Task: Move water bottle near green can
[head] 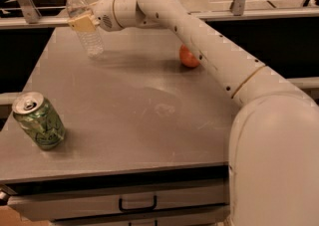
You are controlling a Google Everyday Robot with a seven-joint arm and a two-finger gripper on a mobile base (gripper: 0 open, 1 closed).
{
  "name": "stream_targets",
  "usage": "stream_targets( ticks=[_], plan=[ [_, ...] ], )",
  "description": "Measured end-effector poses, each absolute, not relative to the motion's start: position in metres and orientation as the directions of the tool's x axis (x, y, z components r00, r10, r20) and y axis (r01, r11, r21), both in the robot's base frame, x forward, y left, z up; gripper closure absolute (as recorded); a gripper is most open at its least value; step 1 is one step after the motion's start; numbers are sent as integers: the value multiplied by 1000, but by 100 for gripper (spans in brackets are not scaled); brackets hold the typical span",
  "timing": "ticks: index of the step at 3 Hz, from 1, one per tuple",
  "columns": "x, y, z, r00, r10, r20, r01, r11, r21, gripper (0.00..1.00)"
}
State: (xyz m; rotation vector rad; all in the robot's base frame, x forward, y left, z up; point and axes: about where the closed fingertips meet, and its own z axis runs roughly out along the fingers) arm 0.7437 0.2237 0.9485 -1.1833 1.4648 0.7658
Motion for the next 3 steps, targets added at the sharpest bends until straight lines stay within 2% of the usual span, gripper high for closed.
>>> stream_targets(
  ticks=[2,3],
  plan=[
    [640,279,948,76,-237,-969,-988,114,-105,100],
    [616,275,970,96,-229,-969,-987,101,-122,100]
  ],
)
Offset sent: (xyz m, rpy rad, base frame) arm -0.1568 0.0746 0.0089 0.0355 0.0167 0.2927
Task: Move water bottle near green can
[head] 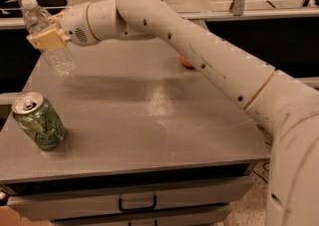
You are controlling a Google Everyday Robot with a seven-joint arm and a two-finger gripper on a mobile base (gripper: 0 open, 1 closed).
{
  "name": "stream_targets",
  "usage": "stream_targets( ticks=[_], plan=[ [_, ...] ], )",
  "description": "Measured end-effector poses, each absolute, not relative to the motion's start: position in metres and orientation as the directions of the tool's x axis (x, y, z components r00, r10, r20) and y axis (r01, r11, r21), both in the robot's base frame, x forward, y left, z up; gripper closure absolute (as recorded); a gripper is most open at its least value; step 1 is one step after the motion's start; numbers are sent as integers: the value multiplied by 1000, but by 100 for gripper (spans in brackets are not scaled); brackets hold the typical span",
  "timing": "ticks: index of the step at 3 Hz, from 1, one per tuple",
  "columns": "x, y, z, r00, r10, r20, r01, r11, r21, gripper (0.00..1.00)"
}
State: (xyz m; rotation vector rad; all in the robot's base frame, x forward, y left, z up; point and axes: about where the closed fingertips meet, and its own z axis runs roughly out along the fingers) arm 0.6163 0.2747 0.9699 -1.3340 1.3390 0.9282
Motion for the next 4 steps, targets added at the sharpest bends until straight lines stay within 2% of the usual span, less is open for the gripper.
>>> stream_targets(
  ticks=[3,4],
  plan=[
    [549,231,960,-29,-213,-977,-999,49,19,100],
    [531,221,950,-67,-231,-971,-998,-6,70,82]
  ],
)
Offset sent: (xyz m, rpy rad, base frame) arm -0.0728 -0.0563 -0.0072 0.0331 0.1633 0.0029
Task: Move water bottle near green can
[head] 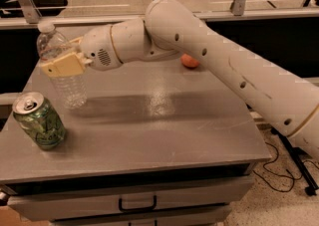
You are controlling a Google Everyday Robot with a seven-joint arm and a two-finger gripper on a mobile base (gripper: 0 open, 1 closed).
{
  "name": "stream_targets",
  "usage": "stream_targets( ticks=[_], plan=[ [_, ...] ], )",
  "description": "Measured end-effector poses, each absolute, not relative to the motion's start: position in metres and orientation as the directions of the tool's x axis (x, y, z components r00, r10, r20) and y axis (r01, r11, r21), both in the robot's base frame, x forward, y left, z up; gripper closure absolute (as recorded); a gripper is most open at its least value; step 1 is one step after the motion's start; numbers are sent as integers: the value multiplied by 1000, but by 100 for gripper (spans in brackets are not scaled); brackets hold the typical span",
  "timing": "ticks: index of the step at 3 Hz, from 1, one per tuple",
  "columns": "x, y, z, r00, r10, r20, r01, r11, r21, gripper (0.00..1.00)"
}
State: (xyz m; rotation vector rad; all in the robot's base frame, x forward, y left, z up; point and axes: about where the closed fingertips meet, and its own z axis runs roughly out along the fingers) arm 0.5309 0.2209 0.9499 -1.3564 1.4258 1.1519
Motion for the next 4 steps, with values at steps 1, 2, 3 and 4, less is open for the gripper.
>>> stream_targets(
  ticks=[1,2,3,4],
  plan=[
    [516,213,940,-82,-239,-968,-992,-74,102,58],
    [505,207,933,-80,-235,-969,-983,-140,116,35],
    [496,202,929,-72,-221,-973,-974,-196,117,12],
    [491,196,925,-71,-204,-976,-967,-227,117,0]
  ],
)
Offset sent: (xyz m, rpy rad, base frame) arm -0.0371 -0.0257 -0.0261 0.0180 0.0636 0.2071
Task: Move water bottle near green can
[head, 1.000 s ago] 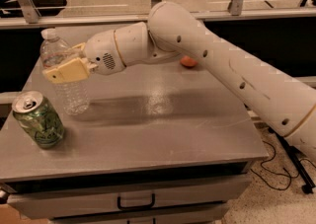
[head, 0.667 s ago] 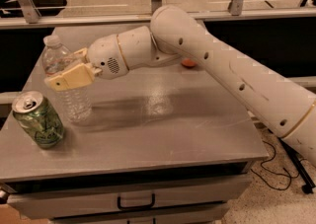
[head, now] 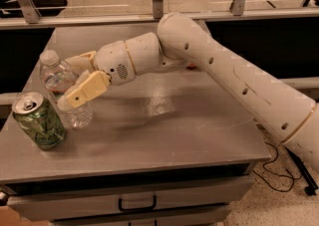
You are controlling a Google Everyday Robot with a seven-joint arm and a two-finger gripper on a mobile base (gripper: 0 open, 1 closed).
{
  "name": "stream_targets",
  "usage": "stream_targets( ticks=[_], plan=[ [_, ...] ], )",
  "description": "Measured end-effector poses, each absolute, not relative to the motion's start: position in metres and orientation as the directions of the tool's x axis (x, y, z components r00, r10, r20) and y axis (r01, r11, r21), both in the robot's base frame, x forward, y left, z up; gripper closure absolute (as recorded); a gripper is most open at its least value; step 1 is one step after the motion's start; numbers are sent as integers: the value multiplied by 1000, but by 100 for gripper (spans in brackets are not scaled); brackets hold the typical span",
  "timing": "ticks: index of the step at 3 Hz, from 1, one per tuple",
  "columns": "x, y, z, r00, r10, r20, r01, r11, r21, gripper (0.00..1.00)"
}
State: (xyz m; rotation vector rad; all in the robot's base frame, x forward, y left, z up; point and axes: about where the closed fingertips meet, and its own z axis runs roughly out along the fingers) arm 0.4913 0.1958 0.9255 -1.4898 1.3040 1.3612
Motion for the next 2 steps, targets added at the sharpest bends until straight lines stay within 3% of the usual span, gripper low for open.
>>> stream_targets(
  ticks=[2],
  plan=[
    [502,169,942,-3,-211,-978,-987,-159,38,0]
  ],
)
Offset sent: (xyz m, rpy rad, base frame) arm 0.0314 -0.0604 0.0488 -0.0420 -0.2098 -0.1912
